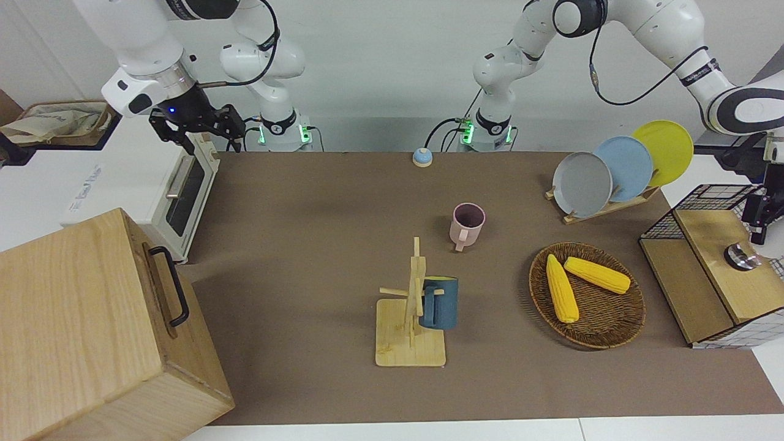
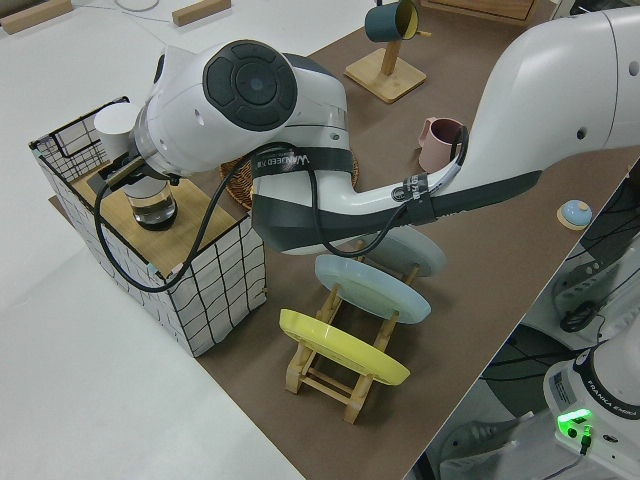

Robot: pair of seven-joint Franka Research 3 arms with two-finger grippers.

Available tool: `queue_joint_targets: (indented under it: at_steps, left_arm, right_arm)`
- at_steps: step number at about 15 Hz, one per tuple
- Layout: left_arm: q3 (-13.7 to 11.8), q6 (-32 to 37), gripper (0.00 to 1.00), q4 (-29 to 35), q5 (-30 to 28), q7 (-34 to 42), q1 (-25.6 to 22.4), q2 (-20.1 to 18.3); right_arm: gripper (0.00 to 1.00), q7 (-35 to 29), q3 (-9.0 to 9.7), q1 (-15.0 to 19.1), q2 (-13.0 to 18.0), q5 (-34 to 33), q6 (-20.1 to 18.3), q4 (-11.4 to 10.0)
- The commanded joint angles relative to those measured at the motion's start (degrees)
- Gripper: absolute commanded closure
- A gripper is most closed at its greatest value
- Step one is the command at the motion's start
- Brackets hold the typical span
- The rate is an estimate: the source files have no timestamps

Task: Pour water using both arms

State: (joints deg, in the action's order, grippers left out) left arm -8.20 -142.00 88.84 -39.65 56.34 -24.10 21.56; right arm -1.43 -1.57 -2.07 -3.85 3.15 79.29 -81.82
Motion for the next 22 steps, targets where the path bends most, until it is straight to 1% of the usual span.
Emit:
queue_joint_targets:
  at_steps: [1,3,5,6,8,11,14,17,20,21,22]
  left_arm:
    - [0.2,1.5,0.01,-0.6,-0.7,0.7,-0.6,-0.4]
    - [-0.1,7.8,0.01,-2.1,0.4,-0.3,-0.9,-0.6]
    - [-2.6,12.3,0.01,-3.7,4.5,-2.9,-1.0,-0.7]
    - [-3.0,13.9,0.01,-3.8,6.7,-3.6,-1.0,-0.8]
    - [-3.0,17.1,0.01,-5.3,10.2,-4.1,-1.0,-1.4]
    - [-3.2,21.6,0.01,-5.7,14.9,-6.7,-1.1,-2.5]
    - [-3.0,25.9,0.01,-5.8,18.6,-11.5,-0.5,-5.0]
    - [-2.5,30.3,0.01,-5.8,22.2,-14.1,0.0,-7.5]
    - [-1.3,33.9,0.01,-5.7,28.5,-18.6,0.2,-10.5]
    - [-0.1,34.9,0.01,-5.6,30.1,-19.7,0.5,-11.4]
    - [0.6,36.3,0.01,-5.6,31.2,-21.0,0.6,-11.8]
  right_arm:
    - [0.015,1.0,0.25,0.4,0.8,0.3,0.3,-0.7]
    - [0.015,1.0,0.25,0.4,0.8,0.3,0.3,-0.7]
    - [0.015,1.0,0.25,0.4,0.8,0.3,0.3,-0.7]
    - [0.015,1.0,0.25,0.4,0.8,0.3,0.3,-0.7]
    - [0.015,1.1,0.25,0.4,0.8,0.3,0.3,-0.7]
    - [0.015,1.0,0.25,0.4,0.8,0.3,0.3,-0.7]
    - [0.015,1.0,0.25,0.4,0.8,0.3,0.3,-0.7]
    - [0.015,1.0,0.25,0.4,0.8,0.3,0.3,-0.7]
    - [0.015,1.0,0.25,0.4,0.8,0.3,0.3,-0.7]
    - [0.015,1.1,0.25,0.4,0.8,0.3,0.3,-0.7]
    - [0.015,1.0,0.25,0.4,0.8,0.3,0.3,-0.7]
